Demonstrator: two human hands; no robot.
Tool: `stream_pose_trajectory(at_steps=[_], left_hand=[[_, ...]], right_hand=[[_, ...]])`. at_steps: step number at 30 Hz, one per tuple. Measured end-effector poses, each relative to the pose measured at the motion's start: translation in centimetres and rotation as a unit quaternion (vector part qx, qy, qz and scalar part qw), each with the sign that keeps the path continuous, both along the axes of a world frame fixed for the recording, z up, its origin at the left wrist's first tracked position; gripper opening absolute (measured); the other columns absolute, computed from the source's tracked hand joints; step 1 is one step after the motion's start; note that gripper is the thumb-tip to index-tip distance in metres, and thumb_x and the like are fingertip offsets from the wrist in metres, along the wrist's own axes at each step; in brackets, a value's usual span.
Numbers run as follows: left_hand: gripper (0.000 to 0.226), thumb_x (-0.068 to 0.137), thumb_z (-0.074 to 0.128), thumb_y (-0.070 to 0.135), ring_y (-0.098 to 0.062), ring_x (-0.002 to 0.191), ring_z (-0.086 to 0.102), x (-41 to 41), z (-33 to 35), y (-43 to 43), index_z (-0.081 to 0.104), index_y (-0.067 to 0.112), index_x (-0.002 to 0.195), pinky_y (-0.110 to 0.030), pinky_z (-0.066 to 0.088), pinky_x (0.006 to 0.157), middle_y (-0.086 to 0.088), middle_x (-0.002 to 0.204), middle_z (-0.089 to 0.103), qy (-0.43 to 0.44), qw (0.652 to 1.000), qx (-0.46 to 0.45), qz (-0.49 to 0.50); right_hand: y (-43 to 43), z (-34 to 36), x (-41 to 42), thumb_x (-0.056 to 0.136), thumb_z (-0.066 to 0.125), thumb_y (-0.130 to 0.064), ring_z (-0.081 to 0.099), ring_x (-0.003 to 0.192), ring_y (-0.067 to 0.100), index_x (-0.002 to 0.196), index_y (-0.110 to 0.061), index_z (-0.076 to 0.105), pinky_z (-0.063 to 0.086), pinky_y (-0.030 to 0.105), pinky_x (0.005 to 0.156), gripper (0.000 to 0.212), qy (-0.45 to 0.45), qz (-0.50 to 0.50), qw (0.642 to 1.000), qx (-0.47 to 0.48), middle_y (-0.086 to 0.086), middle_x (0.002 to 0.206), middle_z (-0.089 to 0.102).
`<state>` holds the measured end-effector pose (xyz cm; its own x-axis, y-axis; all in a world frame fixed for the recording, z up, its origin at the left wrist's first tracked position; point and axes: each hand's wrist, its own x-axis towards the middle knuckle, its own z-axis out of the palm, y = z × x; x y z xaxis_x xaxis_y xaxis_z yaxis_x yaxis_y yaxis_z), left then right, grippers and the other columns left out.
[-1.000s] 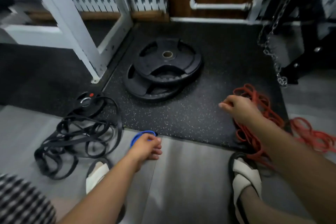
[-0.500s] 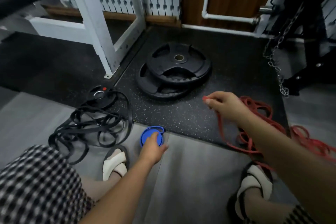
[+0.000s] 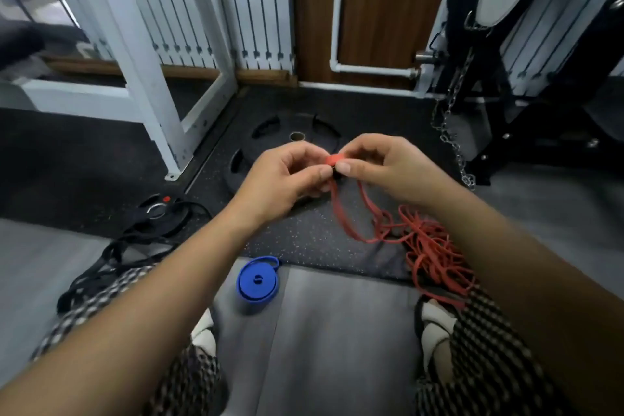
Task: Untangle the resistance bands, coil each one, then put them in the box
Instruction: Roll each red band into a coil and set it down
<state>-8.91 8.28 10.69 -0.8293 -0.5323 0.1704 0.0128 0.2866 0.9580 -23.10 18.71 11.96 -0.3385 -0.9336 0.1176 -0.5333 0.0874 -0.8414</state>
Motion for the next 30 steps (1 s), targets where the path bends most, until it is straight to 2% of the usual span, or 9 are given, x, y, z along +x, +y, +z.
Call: stream_pose_trajectory(at_steps=[5, 8, 12, 16, 20, 24, 26, 28, 30], left_hand=[[0.020, 0.085, 0.058, -0.003, -0.008, 0.062, 0.059, -0.2, 0.9, 1.7, 0.062, 0.016, 0.084, -0.019, 0.050, 0.061, -0.007, 0.072, 0.063, 0.012, 1.000, 0.012, 0.004], [0.021, 0.083, 0.061, -0.002, -0.016, 0.066, 0.060, -0.5, -0.9, 1.6, 0.066, 0.018, 0.083, -0.023, 0.050, 0.061, -0.005, 0.071, 0.065, 0.008, 0.999, 0.037, 0.026], [0.016, 0.083, 0.059, -0.005, -0.008, 0.061, 0.064, -1.4, -2.9, 1.2, 0.068, 0.007, 0.088, -0.018, 0.051, 0.054, -0.001, 0.067, 0.069, 0.003, 0.992, 0.118, 0.050], [0.014, 0.083, 0.059, -0.001, -0.011, 0.065, 0.068, -2.3, -3.2, -0.3, 0.068, 0.010, 0.086, -0.016, 0.052, 0.056, -0.003, 0.069, 0.072, 0.022, 0.972, 0.217, 0.084], [0.017, 0.081, 0.061, -0.003, -0.014, 0.068, 0.068, -2.5, -3.2, -1.7, 0.068, 0.010, 0.088, -0.019, 0.053, 0.059, -0.004, 0.072, 0.071, 0.014, 0.981, 0.178, 0.071], [0.012, 0.079, 0.064, 0.004, -0.014, 0.059, 0.065, -2.4, -3.5, -2.5, 0.066, 0.008, 0.089, -0.021, 0.052, 0.054, -0.009, 0.071, 0.068, -0.026, 0.986, 0.146, 0.070], [0.005, 0.079, 0.064, 0.004, -0.012, 0.056, 0.064, -2.2, -3.5, -2.9, 0.065, 0.005, 0.084, -0.020, 0.051, 0.053, -0.010, 0.067, 0.068, -0.037, 0.980, 0.174, 0.084], [0.004, 0.079, 0.063, 0.001, -0.011, 0.056, 0.065, -2.0, -3.3, -3.1, 0.063, 0.004, 0.081, -0.018, 0.052, 0.053, -0.007, 0.062, 0.068, -0.031, 0.969, 0.227, 0.090], [0.007, 0.078, 0.061, 0.000, -0.012, 0.055, 0.066, -1.8, -3.1, -3.1, 0.060, 0.005, 0.082, -0.018, 0.054, 0.053, -0.005, 0.060, 0.068, -0.003, 0.943, 0.320, 0.095]], right_hand=[[1.6, -0.5, 0.8, 0.086, 0.062, -0.015, 0.056, 0.074, -0.007, 0.095, -0.024, 0.065, 0.044, 0.008, 0.071, 0.012, 0.027, -0.016, 0.998, -0.049, -0.013, 0.082, 0.062], [1.9, -2.9, 1.2, 0.086, 0.061, -0.007, 0.064, 0.081, 0.003, 0.092, -0.025, 0.062, 0.051, 0.018, 0.079, 0.020, -0.086, 0.007, 0.996, -0.028, -0.006, 0.087, 0.067], [1.2, -5.0, 0.5, 0.084, 0.064, -0.010, 0.067, 0.090, 0.020, 0.091, -0.039, 0.062, 0.054, 0.034, 0.084, 0.029, -0.067, -0.010, 0.998, -0.012, 0.000, 0.091, 0.071], [-0.5, -5.4, -0.3, 0.089, 0.059, -0.016, 0.056, 0.087, 0.007, 0.108, -0.031, 0.062, 0.048, 0.026, 0.080, 0.024, 0.052, -0.006, 0.999, 0.013, -0.011, 0.089, 0.057], [-1.5, -5.6, -0.8, 0.092, 0.052, -0.021, 0.052, 0.085, 0.015, 0.112, -0.021, 0.063, 0.044, 0.033, 0.075, 0.022, 0.200, -0.045, 0.979, 0.000, -0.008, 0.086, 0.051], [-2.1, -5.5, -0.8, 0.084, 0.051, -0.025, 0.053, 0.076, 0.020, 0.098, -0.014, 0.067, 0.043, 0.034, 0.064, 0.024, 0.300, -0.025, 0.954, -0.019, -0.001, 0.081, 0.055], [-2.3, -5.6, -0.4, 0.087, 0.053, -0.023, 0.052, 0.079, 0.018, 0.101, -0.015, 0.067, 0.045, 0.034, 0.067, 0.022, 0.292, -0.017, 0.956, -0.008, -0.002, 0.084, 0.055], [-2.4, -5.5, -0.3, 0.088, 0.059, -0.020, 0.051, 0.084, 0.012, 0.107, -0.018, 0.065, 0.045, 0.029, 0.074, 0.020, 0.221, -0.025, 0.975, -0.002, -0.007, 0.088, 0.053], [-2.4, -5.2, -0.5, 0.082, 0.067, -0.017, 0.054, 0.083, 0.005, 0.099, -0.024, 0.066, 0.046, 0.022, 0.077, 0.018, 0.131, -0.037, 0.991, -0.011, -0.010, 0.086, 0.057]])
